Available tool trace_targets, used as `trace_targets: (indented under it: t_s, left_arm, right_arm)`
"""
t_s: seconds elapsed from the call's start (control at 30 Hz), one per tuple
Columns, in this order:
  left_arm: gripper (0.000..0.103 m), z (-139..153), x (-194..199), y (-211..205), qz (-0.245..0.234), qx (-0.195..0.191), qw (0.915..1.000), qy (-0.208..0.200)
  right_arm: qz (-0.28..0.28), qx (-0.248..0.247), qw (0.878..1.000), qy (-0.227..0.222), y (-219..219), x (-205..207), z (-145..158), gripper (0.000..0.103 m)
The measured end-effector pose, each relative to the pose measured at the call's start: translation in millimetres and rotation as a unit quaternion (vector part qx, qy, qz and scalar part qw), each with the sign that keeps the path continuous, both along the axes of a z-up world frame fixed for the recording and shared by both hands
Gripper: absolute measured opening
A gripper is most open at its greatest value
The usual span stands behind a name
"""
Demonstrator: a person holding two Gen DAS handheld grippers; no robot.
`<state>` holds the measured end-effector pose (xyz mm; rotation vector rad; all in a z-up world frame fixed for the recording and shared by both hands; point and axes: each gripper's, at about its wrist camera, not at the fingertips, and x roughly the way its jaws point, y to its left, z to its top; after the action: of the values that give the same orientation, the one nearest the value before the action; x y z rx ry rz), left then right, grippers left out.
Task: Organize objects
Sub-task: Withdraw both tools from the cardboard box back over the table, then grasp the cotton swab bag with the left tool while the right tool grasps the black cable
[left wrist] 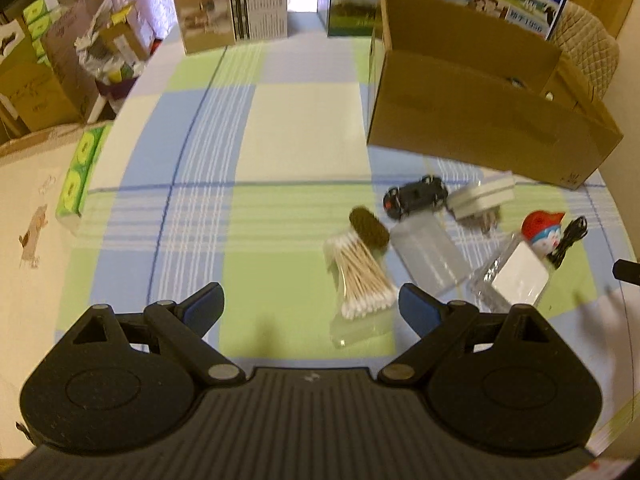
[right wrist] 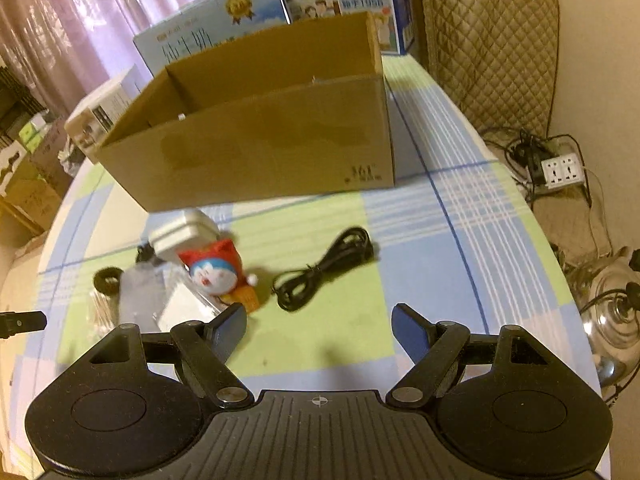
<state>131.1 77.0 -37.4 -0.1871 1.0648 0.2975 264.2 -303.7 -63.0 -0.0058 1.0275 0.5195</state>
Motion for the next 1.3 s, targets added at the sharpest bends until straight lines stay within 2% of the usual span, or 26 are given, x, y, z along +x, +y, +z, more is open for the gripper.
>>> trace_targets:
  t_s: [0.3,0.43,0.9,1.1,1.13,1.17,1.27,1.3]
  left_arm:
    - [0.089,-28,13,-15,-0.001,-0.004,1.0000,0.008]
    - [0.086,-44,23,-15,0.008,-0.018,0.9995,0.024]
    - [0.081,-72,56,-12,0.015,-0.003,0.9992,0.038]
    - [0.066,-77,62,-14,0.010,-0.001,0.9993,0.036]
    - [0.059,-78,62,-14,0.010,-0.003,0.9994,0.034]
    - [0.057,-79,62,-15,0.009,-0.002,0.9995,0.032]
    - [0.037,-77,55,-12,-0.001,0.000,0.9998,0.019]
    - [0.035,-77,52,-10,-0.002,-0.001,0.9998,0.018]
  right_arm:
    - [-0.003,-0.004,1.000,0.012,-9,13,-11,0.077]
    - [-0.007,-0.010,1.000,0.020,-14,16,-16,0.077]
    - [-0.024,-0.014,0.999,0.029,-30,32,-25,0.077]
    - [-0.007,-0.008,1.000,0.020,-25,36,-28,0.077]
    - [0.000,-0.006,1.000,0.015,-24,36,-28,0.077]
    - [0.007,-0.005,1.000,0.010,-22,36,-29,0.077]
    - [0.032,-0.002,0.999,0.000,-17,37,-33,0.077]
    - [0.039,-0.002,0.999,-0.004,-15,37,-35,0.077]
